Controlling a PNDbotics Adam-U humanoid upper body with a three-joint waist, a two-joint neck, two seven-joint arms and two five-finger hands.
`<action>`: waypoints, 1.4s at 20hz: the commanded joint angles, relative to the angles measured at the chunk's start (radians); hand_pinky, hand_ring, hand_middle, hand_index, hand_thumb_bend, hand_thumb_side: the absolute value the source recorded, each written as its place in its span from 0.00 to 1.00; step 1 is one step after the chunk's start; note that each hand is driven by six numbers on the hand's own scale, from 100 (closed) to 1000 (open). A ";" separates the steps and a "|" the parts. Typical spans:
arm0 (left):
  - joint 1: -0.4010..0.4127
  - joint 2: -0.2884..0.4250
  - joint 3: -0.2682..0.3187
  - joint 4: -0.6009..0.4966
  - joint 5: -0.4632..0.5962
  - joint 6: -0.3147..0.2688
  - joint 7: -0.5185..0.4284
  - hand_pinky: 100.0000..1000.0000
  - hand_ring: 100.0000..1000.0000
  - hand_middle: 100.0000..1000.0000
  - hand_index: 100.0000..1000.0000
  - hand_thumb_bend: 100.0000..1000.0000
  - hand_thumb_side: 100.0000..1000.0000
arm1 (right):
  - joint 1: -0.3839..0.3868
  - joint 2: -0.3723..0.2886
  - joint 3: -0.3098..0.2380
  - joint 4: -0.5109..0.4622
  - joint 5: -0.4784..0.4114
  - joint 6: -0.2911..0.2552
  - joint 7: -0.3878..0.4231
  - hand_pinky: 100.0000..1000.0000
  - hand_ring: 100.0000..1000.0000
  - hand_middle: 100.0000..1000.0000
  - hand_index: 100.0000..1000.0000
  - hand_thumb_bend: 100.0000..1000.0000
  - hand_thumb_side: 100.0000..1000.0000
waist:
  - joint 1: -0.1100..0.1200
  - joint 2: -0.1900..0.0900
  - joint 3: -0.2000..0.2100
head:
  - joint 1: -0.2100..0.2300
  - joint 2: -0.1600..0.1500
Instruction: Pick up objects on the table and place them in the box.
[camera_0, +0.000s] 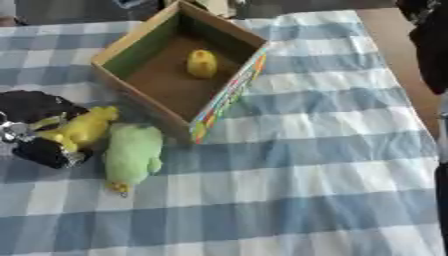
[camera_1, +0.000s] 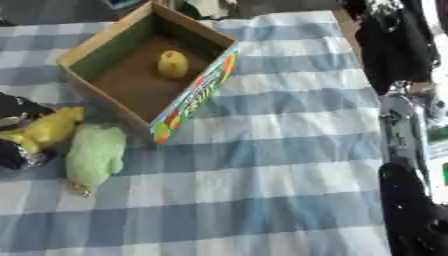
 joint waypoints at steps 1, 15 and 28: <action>-0.009 0.014 0.003 -0.005 -0.010 0.020 0.022 0.53 0.74 0.67 0.85 0.04 0.56 | -0.010 -0.012 -0.007 -0.017 0.005 0.003 -0.002 0.81 0.78 0.43 0.81 0.00 0.43 | 0.000 -0.018 -0.001 | 0.003 -0.010; -0.043 0.015 0.029 -0.081 -0.038 0.082 0.083 0.34 0.56 0.51 0.72 0.00 0.16 | -0.008 -0.014 -0.007 -0.017 0.005 0.005 -0.007 0.81 0.78 0.43 0.81 0.00 0.43 | 0.001 -0.025 0.001 | -0.004 -0.008; -0.185 0.002 0.104 -0.252 -0.005 0.102 0.076 0.25 0.49 0.43 0.64 0.00 0.22 | -0.003 -0.020 -0.007 -0.014 0.006 0.006 -0.009 0.81 0.78 0.43 0.81 0.00 0.44 | 0.006 -0.032 0.007 | -0.013 -0.001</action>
